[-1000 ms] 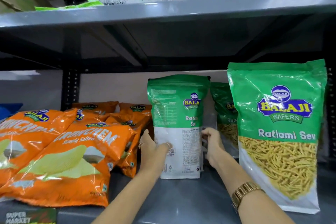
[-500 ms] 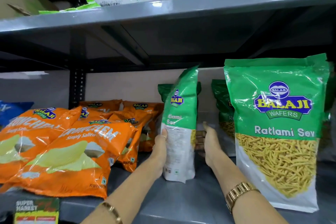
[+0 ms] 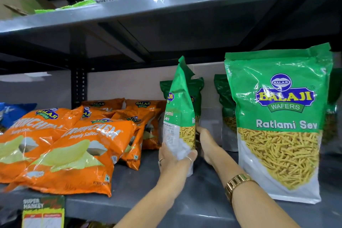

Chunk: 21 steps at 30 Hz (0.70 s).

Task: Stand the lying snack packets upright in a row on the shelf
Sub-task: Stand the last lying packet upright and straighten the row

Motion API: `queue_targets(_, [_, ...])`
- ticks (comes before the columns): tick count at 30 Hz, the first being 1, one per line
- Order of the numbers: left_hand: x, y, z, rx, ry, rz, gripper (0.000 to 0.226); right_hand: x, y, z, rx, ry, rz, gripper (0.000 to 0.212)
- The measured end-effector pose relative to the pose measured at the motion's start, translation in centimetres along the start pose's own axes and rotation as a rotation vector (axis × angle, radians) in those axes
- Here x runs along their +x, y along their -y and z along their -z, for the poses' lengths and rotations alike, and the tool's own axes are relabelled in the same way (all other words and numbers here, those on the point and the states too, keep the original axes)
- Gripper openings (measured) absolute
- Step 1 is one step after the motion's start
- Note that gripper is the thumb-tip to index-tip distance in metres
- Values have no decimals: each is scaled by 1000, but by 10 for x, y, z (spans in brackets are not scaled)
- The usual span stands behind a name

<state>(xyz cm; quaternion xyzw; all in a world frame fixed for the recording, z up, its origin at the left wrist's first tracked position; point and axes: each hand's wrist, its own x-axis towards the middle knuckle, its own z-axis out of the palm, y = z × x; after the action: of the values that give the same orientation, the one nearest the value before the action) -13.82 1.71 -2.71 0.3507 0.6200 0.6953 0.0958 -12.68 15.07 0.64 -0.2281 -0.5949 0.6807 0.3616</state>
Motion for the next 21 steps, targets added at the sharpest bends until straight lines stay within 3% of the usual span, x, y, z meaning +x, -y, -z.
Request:
queue_targets(2, [0, 3, 0, 126, 25, -50, 75, -3, 0, 0, -7, 33, -34, 42])
queue_targets(4, [8, 4, 9, 141, 72, -68, 76, -4, 3, 4, -4, 13, -43, 31])
queue_targets(9, [35, 6, 44, 169, 259, 1, 56, -10, 6, 7, 54, 5, 36, 20])
queue_targets(13, [52, 11, 55, 168, 336, 56, 55, -10, 5, 6, -38, -185, 96, 39])
queue_targets(17, [61, 18, 52, 232, 261, 72, 50, -6, 2, 8, -167, -353, 190, 54])
queue_targets(21, [62, 22, 49, 279, 192, 35, 51, -4, 0, 3, -76, -251, 141, 59])
